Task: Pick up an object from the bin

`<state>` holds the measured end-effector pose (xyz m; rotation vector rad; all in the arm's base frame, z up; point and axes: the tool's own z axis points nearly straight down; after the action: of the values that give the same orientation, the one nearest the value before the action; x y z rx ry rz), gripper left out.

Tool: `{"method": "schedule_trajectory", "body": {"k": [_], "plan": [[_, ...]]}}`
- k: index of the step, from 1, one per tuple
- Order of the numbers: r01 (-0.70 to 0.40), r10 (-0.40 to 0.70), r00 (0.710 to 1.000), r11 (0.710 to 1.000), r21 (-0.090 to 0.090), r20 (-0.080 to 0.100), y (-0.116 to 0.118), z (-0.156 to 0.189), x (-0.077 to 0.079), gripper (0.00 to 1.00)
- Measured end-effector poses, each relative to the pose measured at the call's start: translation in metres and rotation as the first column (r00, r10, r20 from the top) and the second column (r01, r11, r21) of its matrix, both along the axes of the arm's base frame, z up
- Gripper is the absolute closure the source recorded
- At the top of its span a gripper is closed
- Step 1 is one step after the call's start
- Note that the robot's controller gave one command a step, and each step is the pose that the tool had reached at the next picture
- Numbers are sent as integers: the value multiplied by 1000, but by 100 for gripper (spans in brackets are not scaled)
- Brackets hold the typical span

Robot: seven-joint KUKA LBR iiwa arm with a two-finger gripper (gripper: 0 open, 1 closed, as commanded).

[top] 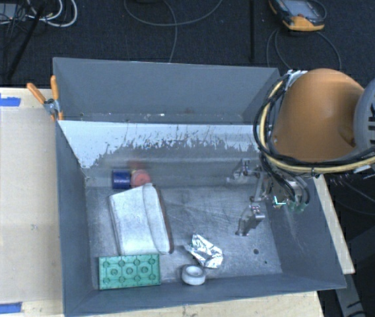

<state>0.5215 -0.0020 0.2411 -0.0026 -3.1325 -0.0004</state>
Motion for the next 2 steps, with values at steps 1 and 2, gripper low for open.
{"method": "schedule_trajectory", "body": {"k": [1, 2], "plan": [[113, -113, 993, 994, 1, 14, 42, -160, -45, 0], [50, -50, 999, 999, -1, 10, 11, -141, -41, 0]]}}
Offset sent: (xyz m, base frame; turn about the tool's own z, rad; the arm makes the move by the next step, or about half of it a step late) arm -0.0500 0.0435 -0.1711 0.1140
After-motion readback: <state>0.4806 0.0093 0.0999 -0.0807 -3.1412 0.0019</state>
